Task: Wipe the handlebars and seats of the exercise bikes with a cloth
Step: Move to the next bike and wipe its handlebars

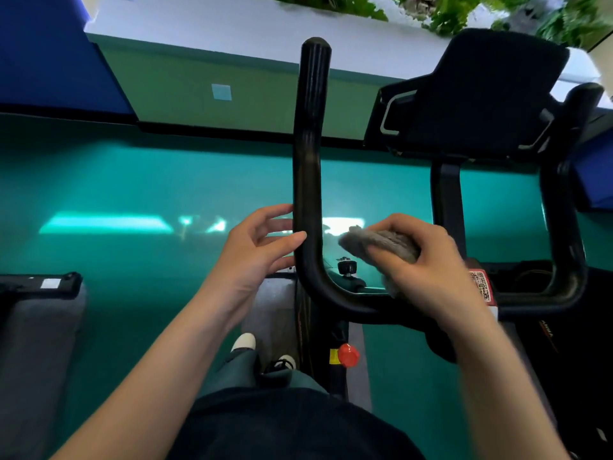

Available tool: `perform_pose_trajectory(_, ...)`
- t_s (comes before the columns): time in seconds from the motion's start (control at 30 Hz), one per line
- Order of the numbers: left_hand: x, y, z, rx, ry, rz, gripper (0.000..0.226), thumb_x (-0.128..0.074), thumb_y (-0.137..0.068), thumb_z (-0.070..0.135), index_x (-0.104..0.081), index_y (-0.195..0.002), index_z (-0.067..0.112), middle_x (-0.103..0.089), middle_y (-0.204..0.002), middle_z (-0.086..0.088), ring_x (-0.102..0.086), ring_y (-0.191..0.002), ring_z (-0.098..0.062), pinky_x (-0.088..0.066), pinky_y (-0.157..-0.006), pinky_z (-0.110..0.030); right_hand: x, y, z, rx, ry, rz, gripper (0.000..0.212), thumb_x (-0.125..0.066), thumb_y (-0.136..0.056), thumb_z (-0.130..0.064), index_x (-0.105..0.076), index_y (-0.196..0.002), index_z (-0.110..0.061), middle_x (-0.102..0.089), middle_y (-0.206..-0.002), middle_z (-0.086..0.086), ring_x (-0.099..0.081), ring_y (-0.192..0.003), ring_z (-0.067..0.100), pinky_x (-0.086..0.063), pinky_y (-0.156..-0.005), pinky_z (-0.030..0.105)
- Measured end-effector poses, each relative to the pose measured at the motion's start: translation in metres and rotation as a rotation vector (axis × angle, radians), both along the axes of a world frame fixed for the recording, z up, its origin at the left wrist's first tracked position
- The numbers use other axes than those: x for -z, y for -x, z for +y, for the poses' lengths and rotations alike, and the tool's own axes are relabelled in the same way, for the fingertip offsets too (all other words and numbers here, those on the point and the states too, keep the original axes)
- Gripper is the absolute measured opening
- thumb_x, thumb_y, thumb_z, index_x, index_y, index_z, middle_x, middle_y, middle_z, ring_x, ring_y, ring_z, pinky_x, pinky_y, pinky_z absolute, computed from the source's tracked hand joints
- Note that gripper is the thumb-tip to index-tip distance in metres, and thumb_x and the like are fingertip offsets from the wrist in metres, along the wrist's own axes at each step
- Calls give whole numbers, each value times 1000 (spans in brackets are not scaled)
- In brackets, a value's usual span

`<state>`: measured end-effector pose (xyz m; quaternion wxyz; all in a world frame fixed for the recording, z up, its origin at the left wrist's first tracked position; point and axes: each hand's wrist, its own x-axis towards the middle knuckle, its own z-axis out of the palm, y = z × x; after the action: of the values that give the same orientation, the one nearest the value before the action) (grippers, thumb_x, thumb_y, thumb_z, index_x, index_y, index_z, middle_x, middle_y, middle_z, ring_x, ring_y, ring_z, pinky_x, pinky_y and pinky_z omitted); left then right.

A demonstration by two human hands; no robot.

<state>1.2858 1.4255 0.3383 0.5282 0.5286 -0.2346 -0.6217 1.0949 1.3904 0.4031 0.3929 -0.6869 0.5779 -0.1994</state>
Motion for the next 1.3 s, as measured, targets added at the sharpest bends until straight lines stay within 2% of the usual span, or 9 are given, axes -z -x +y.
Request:
perform_pose_trajectory(0.1, 1, 0, 2, 30, -17, 16, 36, -65, -82, 8, -59, -118, 13, -65, -112, -13, -67, -93, -17, -55, -72, -27, 17, -30, 24, 64, 91, -153, 12, -70, -83, -5, -67, -84, -17, -62, -71, -11, -57, -64, 3, -43, -60, 17)
perform_pose_trajectory(0.2, 2, 0, 3, 25, -28, 6, 35, -64, -83, 8, -59, -118, 12, -65, -110, -14, -67, -93, -18, -56, -74, -29, 22, -34, 39, 20, 196, -85, 21, -71, -78, 2, -71, -90, -16, -68, -86, -5, -63, -82, 5, -46, -73, 14)
perform_pose_trajectory(0.4, 2, -1, 2, 44, -37, -2, 35, -65, -83, 8, -60, -117, 12, -63, -113, -15, -67, -95, -18, -55, -74, -29, 11, -2, 51, -141, 240, 135, 31, -73, -71, 6, -74, -91, -18, -64, -86, -14, -60, -87, 9, -44, -78, 14)
perform_pose_trajectory(0.53, 2, -4, 4, 66, -26, 1, 37, -68, -80, 13, -60, -117, 14, -64, -113, -14, -68, -94, -17, -55, -74, -28, 13, 12, 62, 89, 307, 228, 35, -73, -71, 9, -74, -96, -15, -59, -88, -13, -56, -88, 9, -40, -81, 9)
perform_pose_trajectory(0.73, 0, 2, 4, 115, -11, -44, 62, -75, -68, 18, -52, -125, 17, -64, -111, -8, -68, -93, -18, -55, -68, -24, 21, -5, 81, 267, 403, 261, 37, -71, -69, 13, -73, -97, -12, -65, -92, -4, -57, -92, 18, -43, -85, 17)
perform_pose_trajectory(0.87, 0, 2, 1, 124, -1, -78, 58, -74, -71, 12, -52, -124, 16, -64, -109, -9, -68, -93, -20, -55, -68, -24, 15, -18, 83, 266, 348, 191, 35, -71, -72, 7, -73, -99, -16, -66, -92, -7, -57, -93, 15, -48, -83, 24)
perform_pose_trajectory(1.0, 2, 1, 1, 142, 22, -92, 54, -74, -74, 11, -52, -122, 16, -64, -108, -9, -68, -92, -19, -56, -70, -26, 8, -5, 46, 221, 198, 459, 25, -64, -78, 0, -73, -97, -12, -68, -90, 4, -54, -92, 26, -35, -73, 26)
perform_pose_trajectory(1.1, 5, -1, 1, 143, 29, -100, 53, -73, -75, 10, -51, -123, 15, -63, -110, -10, -67, -94, -21, -56, -74, -30, 4, -5, 30, 150, 24, 555, 22, -59, -78, -5, -73, -91, -14, -63, -80, 2, -55, -86, 23, -33, -68, 24)
perform_pose_trajectory(1.3, 8, -2, 0, 143, 47, -96, 54, -74, -74, 12, -51, -122, 16, -63, -111, -9, -67, -93, -20, -56, -73, -29, 8, -36, 33, 98, -42, 442, 15, -58, -77, -11, -70, -86, -9, -63, -76, 5, -57, -73, 22, -41, -58, 29)
